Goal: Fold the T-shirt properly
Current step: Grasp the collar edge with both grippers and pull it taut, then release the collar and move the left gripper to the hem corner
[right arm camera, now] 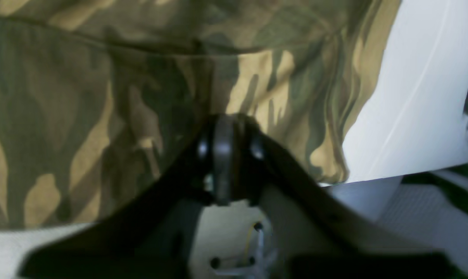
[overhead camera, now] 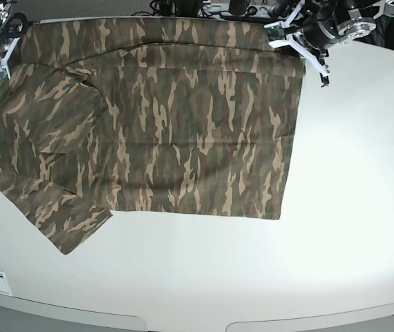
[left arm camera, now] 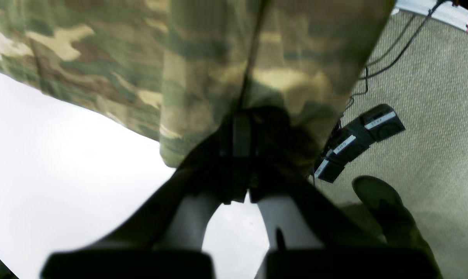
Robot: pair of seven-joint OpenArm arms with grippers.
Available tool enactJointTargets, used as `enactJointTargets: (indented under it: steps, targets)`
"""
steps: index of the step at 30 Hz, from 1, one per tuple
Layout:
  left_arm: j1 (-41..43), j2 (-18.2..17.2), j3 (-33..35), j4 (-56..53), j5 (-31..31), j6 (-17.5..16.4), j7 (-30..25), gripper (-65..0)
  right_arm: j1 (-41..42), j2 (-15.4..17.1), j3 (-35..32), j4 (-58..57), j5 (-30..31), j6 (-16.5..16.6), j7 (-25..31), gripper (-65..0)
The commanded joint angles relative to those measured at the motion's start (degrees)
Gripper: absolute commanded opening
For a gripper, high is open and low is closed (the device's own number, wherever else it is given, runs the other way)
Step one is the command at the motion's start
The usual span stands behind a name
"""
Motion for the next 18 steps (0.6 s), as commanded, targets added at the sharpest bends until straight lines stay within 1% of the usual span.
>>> enactJointTargets:
  steps: [1,3,4,8,9,10,12,14,15,18]
  targets:
    - [0.02,-1.03,-0.13,1.70,0.57,0.31,-0.09,-65.0,-0.44,0.70,0.24,1.90,0.44,-0.04,0.28,-51.0]
    - [0.02,-1.03,-0.13,2.78,0.57,0.33,-0.09,-65.0,-0.44,0.70,0.24,3.91,0.42,-0.39,0.28,-51.1]
    - [0.02,-1.03,-0.13,3.15,0.55,0.33,-0.09,-65.0,-0.44,0.70,0.24,4.92,-0.20,-1.11,0.31,-51.0]
    - [0.02,-1.03,-0.13,3.15,0.59,0.63,-0.09,-65.0,-0.44,0.70,0.24,8.39,-7.28,-4.26,0.52,-51.0]
    - [0.02,-1.03,-0.13,3.15,0.76,1.90,-0.09,-65.0,-0.44,0.68,0.24,8.96,-9.16,-5.09,0.59,-51.0]
    - [0.02,-1.03,-0.13,3.15,1.62,4.02,-0.11,-65.0,-0.44,0.68,0.24,9.44,-10.95,-5.90,0.92,-51.0]
    - [0.00,-1.03,-0.20,3.15,6.12,9.16,-0.13,-65.0,-0.44,0.68,0.24,9.94,-13.79,-7.76,1.79,-51.0]
    - [-0.02,-1.03,-0.98,3.15,9.57,12.90,-1.18,-65.0,-0.44,0.68,0.24,9.99,-15.30,-9.38,2.84,-51.0]
    - [-0.09,-1.01,-1.88,3.15,9.49,13.64,-1.95,-65.0,-0.44,0.68,0.24,9.99,-15.61,-9.81,2.99,-51.0]
    - [-0.52,-0.55,-6.67,3.15,6.01,13.68,-3.39,-65.0,-0.46,0.66,0.24,9.99,-15.58,-10.29,3.04,-51.0]
